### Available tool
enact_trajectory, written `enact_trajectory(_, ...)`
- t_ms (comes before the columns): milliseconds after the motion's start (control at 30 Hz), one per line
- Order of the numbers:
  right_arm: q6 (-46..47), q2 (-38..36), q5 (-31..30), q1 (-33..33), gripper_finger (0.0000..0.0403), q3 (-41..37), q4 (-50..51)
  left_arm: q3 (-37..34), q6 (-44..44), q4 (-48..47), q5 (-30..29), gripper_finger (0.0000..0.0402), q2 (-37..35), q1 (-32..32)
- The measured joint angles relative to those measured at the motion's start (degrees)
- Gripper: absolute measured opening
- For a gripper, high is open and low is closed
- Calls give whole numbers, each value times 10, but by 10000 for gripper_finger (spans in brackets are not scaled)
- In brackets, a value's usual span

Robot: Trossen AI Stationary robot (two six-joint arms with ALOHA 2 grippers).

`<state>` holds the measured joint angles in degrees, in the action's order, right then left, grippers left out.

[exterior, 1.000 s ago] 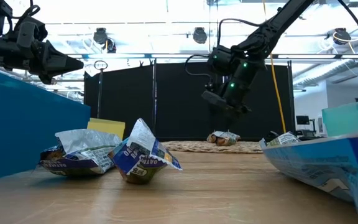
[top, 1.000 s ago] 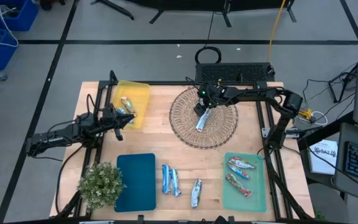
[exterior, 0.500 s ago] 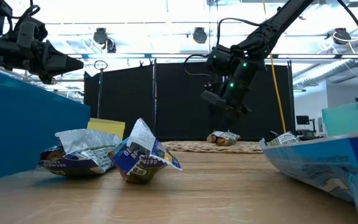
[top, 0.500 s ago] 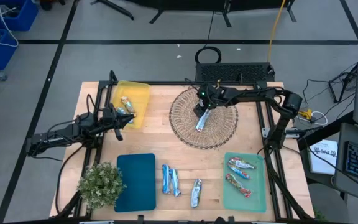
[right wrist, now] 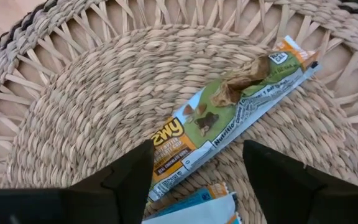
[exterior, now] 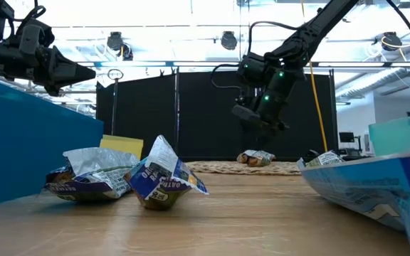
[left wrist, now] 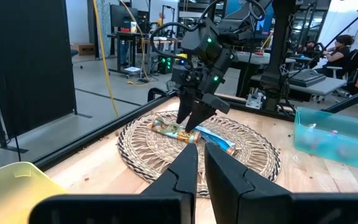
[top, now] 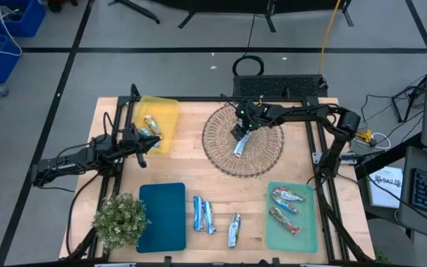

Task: Pick and place Granola Bars by type
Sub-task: Put the yellow granola bar into the yellow bin

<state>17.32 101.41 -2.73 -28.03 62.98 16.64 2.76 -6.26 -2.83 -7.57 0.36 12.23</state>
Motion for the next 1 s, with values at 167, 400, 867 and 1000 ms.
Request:
enact_trajectory(167,0,0,29,0,207,0,0,0,0,0,0,35,0,0)
enact_trajectory(400,0,0,31,0,174,0,7,0,0,0,0,35,0,0)
enact_trajectory(867,1,50,95,4,99,1,-38,0,0,0,0,35,0,0)
enact_trajectory(1000,-12,45,116,3,47,0,-62,0,0,0,0,35,0,0)
